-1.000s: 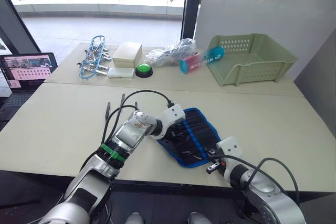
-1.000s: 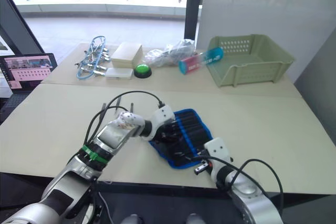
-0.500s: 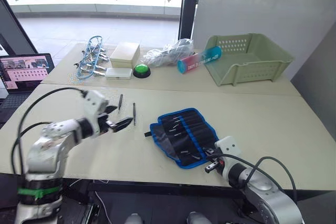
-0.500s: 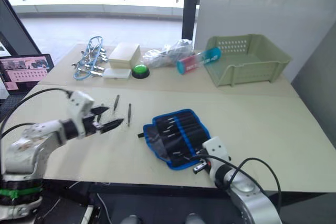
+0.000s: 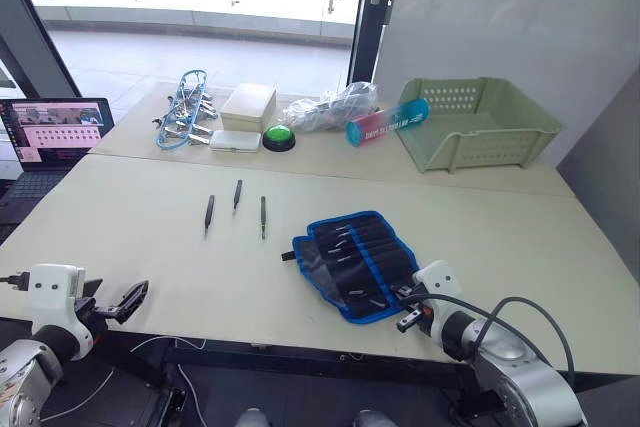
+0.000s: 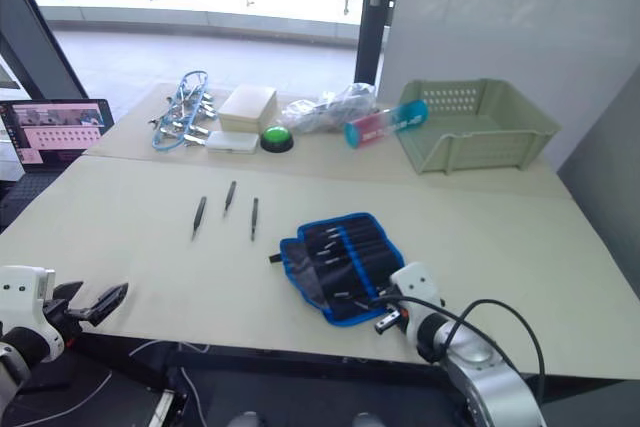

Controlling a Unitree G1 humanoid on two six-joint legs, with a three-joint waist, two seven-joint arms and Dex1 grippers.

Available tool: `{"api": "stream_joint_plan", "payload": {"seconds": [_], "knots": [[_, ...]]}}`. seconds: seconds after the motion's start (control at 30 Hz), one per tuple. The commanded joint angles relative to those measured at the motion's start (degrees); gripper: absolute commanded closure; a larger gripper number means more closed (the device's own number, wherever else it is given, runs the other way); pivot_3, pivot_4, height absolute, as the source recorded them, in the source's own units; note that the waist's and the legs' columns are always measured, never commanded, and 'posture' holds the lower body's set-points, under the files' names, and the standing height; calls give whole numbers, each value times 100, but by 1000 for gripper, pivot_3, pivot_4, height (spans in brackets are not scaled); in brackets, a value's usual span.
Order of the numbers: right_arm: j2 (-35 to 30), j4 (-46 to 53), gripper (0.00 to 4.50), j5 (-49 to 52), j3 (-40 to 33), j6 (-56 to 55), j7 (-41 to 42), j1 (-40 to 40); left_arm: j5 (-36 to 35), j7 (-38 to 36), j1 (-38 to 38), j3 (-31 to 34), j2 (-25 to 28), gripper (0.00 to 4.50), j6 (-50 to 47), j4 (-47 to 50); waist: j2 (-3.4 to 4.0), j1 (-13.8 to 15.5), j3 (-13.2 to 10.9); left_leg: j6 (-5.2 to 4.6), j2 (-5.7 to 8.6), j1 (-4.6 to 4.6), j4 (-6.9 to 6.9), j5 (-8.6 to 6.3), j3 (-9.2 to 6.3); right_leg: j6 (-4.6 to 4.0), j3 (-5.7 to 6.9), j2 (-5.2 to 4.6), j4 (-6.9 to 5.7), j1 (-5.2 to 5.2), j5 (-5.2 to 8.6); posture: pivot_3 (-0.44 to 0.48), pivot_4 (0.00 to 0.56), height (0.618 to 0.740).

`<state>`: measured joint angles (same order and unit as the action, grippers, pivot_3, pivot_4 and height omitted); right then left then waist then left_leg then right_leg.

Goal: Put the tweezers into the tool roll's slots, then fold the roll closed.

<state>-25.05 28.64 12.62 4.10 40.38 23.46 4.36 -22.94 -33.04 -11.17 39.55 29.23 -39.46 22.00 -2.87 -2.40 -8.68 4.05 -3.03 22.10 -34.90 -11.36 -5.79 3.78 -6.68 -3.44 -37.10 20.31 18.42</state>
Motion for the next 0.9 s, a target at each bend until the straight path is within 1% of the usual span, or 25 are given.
{"api": "stream_joint_plan", "payload": {"seconds": [0.03,0.2,0.3,0.33,0.5,0.6,0.67,0.73,0.87,0.9], "knots": [[-54,-422,4500,-75,88,189,-4,106,-148,149,49,-133,12,22,7,222,0,-12,0,0,0,0,2,0,0,-1,0,0,0,1,1,0,150,740],[-34,-432,4500,-86,83,176,-15,90,-112,478,332,-677,-71,22,-51,249,0,-19,0,2,0,0,5,-1,0,-1,0,0,1,1,1,0,150,740],[-12,-377,4500,-81,45,177,-56,144,378,1109,1049,-1400,-228,22,12,-174,1,1,1,2,1,-1,4,-1,0,-1,0,0,1,-1,1,0,150,740],[6,-372,4500,-80,36,178,-70,148,512,1312,1248,-1537,-301,22,32,-331,-2,3,2,1,2,-3,2,-1,0,0,2,0,1,-5,0,0,150,740],[74,-332,4500,-100,37,192,-123,146,962,1802,1967,-2260,-619,22,142,-1139,-9,-33,7,3,4,-1,5,-3,-1,4,-1,1,3,-2,-2,0,150,740],[98,-299,4500,-106,24,203,-149,137,1200,2061,2274,-2448,-691,22,179,-1754,-1,-20,14,3,4,-3,5,-2,-1,4,-1,1,2,-3,-2,0,150,740],[102,-298,4500,-109,4,201,-171,117,1372,2296,2507,-2485,-741,22,315,-2269,27,-14,26,3,6,-7,0,-2,0,7,-3,0,2,-8,-4,0,150,740],[105,-314,4500,-115,-12,190,-191,103,1431,2293,2713,-2573,-770,22,555,-2681,51,-15,35,2,8,-13,-2,-2,0,10,-6,0,2,-13,-5,0,150,740],[121,-323,4500,-116,-24,180,-216,71,1470,2164,3062,-2732,-796,22,934,-3361,69,-5,47,2,9,-18,-2,-2,0,11,-6,1,3,-18,-5,0,150,740],[122,-324,4500,-113,-26,175,-219,64,1492,2177,3160,-2751,-804,282,1020,-3526,72,-5,48,3,10,-18,-3,-1,0,13,-7,0,3,-18,-5,0,150,740]]}}
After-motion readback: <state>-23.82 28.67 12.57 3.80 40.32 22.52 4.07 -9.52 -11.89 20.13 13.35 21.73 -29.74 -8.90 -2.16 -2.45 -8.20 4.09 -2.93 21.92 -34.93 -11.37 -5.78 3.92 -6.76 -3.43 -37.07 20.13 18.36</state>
